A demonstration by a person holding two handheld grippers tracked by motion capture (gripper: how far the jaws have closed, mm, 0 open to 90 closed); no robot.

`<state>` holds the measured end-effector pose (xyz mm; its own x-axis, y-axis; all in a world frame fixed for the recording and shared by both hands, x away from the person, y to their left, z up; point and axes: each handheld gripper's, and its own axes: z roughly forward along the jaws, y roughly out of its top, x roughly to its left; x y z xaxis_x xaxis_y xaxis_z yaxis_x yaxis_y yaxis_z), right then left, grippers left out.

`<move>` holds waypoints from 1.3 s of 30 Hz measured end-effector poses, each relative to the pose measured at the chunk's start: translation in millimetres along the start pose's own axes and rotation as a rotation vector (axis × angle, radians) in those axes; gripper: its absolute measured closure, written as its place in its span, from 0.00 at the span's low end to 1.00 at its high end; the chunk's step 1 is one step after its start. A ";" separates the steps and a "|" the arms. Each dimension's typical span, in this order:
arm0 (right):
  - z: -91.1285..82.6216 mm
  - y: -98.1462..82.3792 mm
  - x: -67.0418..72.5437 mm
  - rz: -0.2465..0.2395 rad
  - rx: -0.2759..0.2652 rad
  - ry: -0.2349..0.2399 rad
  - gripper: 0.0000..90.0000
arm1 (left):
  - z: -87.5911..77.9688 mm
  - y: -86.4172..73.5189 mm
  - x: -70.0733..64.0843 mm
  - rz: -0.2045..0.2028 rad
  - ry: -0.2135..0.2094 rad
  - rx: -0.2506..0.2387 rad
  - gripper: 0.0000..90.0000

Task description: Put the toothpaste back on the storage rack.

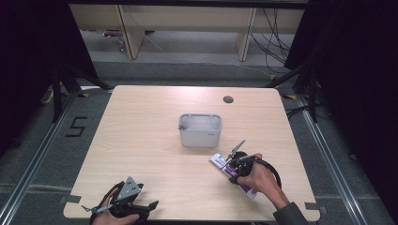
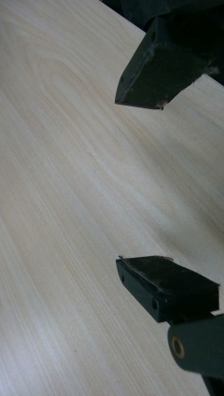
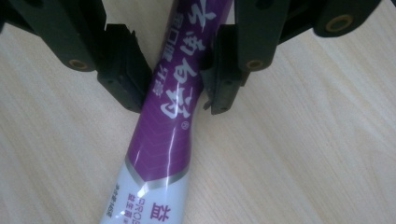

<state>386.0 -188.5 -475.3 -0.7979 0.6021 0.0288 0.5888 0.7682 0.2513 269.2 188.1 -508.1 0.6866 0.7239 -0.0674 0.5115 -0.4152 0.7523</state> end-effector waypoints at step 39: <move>1.8 18.3 6.5 -0.113 0.149 -0.051 0.79 | -0.1 0.2 -0.9 0.009 -0.003 0.007 0.19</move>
<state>391.8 -170.1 -472.3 -0.8545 0.5178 -0.0411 0.5117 0.8528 0.1045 268.5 187.5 -507.8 0.6930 0.7183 -0.0622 0.5087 -0.4259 0.7482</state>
